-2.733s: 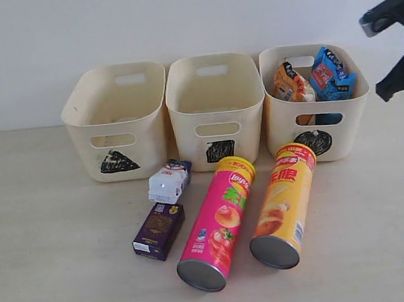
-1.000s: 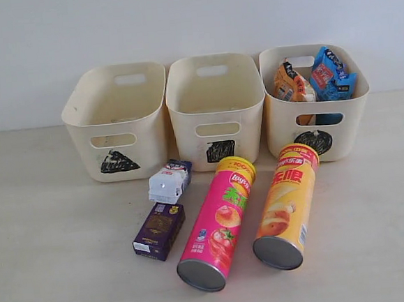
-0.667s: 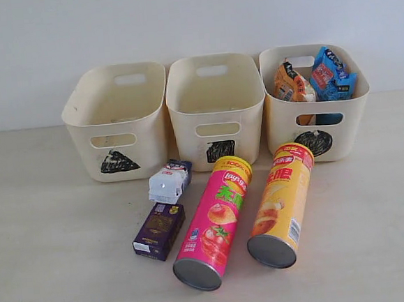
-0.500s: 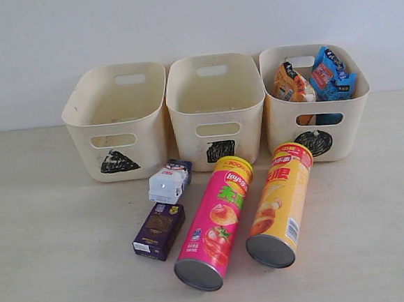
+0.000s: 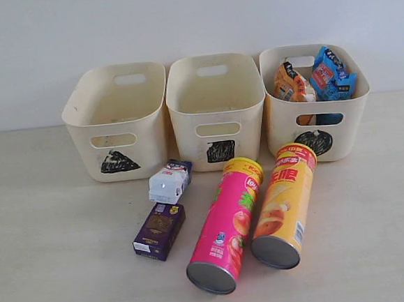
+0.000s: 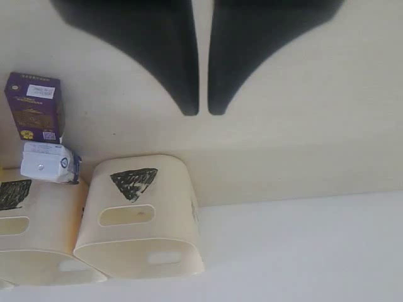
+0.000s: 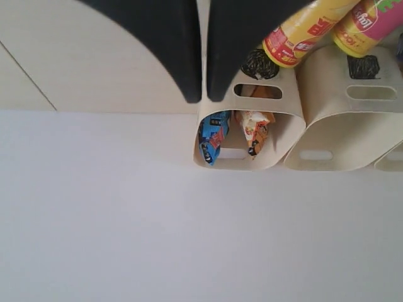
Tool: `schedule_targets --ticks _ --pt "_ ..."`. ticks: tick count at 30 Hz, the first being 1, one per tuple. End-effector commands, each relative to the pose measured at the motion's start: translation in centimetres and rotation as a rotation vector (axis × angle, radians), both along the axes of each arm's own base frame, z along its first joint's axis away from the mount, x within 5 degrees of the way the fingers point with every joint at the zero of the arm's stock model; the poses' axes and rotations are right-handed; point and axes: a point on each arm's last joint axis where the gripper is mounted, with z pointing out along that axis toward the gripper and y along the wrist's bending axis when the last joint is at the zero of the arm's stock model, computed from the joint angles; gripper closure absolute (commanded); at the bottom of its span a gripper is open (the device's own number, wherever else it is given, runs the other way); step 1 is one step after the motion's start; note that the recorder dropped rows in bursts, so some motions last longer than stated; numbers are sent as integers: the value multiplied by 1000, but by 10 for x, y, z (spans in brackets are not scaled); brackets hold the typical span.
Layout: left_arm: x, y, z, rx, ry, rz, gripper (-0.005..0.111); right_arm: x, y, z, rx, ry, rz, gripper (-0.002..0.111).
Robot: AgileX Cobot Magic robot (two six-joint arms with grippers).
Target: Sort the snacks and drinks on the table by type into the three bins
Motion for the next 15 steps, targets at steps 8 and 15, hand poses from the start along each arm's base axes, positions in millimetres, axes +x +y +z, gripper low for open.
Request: schedule_targets --ticks 8,15 --pt "0 -1 0 -8 -7 -7 103 -10 4 -44 -105 5 106 108" --pt "0 -1 0 -8 -7 -7 103 -8 4 -50 -51 24 103 108"
